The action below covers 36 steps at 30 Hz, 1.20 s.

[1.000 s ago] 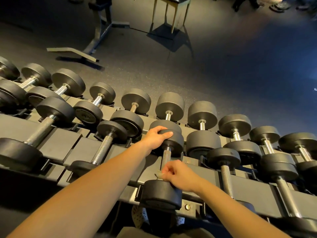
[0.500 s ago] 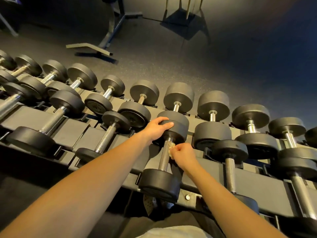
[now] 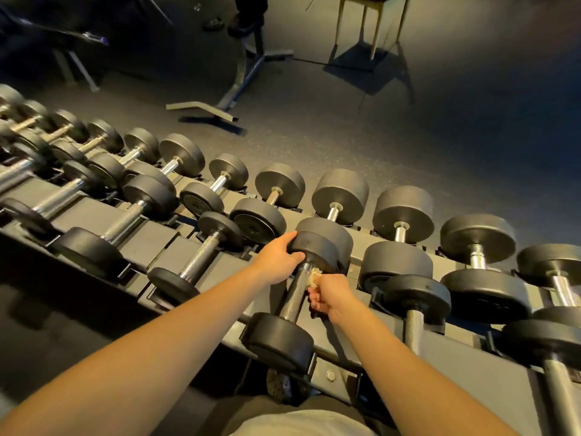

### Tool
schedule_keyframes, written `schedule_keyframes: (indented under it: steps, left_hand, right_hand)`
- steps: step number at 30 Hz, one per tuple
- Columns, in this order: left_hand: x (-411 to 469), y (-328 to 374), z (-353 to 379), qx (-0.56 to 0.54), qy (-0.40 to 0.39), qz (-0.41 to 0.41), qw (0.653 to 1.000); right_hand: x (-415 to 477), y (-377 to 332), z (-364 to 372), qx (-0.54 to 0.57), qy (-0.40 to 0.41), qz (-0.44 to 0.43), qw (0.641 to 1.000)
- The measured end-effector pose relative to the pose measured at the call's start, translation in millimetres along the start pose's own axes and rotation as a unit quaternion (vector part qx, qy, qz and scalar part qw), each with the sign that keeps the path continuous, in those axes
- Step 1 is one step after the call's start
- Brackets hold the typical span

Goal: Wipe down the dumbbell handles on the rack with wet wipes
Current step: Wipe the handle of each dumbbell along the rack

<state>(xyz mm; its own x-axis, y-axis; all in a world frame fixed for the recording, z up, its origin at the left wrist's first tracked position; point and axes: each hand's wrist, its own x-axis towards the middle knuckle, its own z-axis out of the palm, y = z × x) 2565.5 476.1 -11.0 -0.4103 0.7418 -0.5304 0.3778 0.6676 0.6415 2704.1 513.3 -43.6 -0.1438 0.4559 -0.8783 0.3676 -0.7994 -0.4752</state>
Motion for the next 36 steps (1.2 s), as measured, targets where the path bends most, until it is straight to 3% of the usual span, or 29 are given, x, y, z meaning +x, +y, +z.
schedule_keyframes:
  steps: [4,7,11,13,15,17,19,20,24,27,29,32,36]
  left_hand:
    - [-11,-8,0,0.032,-0.005,0.005,0.999]
    - [-15,-3,2,0.049,-0.006,0.009,0.999]
    - [-21,-5,-7,0.055,-0.021,-0.003,0.998]
    - [-30,-8,-16,0.049,-0.03,0.006,0.998]
    - [-41,-14,-27,0.071,-0.028,0.015,0.997]
    - [-50,-24,-42,0.1,0.006,0.017,0.995]
    - [-60,-34,-61,0.12,0.05,0.013,0.991]
    - [-68,-39,-71,0.127,0.071,0.011,0.989]
    - [-95,-68,-104,0.196,0.2,0.025,0.96]
    - [-110,-95,-125,0.241,0.3,0.006,0.923]
    - [-116,-110,-136,0.254,0.273,-0.078,0.925]
    - [-124,-121,-144,0.222,0.148,-0.185,0.946]
    - [-114,-124,-139,0.192,0.122,-0.212,0.95]
  right_hand:
    - [-18,8,-8,-0.195,-0.088,-0.022,0.977]
    - [-38,17,-14,-0.398,-0.165,-0.087,0.898]
    - [-42,6,-4,-0.419,-0.129,-0.275,0.856]
    - [-40,-2,3,-0.495,-0.123,-0.378,0.772]
    - [-42,-6,7,-0.614,-0.148,-0.413,0.656]
    - [-40,-10,11,-0.693,-0.117,-0.443,0.557]
    - [-32,-20,16,-0.73,-0.05,-0.475,0.489]
    - [-29,-25,18,-0.745,-0.019,-0.469,0.474]
    - [-22,-39,22,-0.786,0.005,-0.413,0.459]
    - [-24,-38,33,-0.735,0.008,-0.456,0.502]
    - [-25,-41,49,-0.67,-0.005,-0.503,0.546]
    - [-27,-53,84,-0.574,-0.058,-0.53,0.622]
    - [-26,-62,138,-0.53,-0.124,-0.532,0.649]
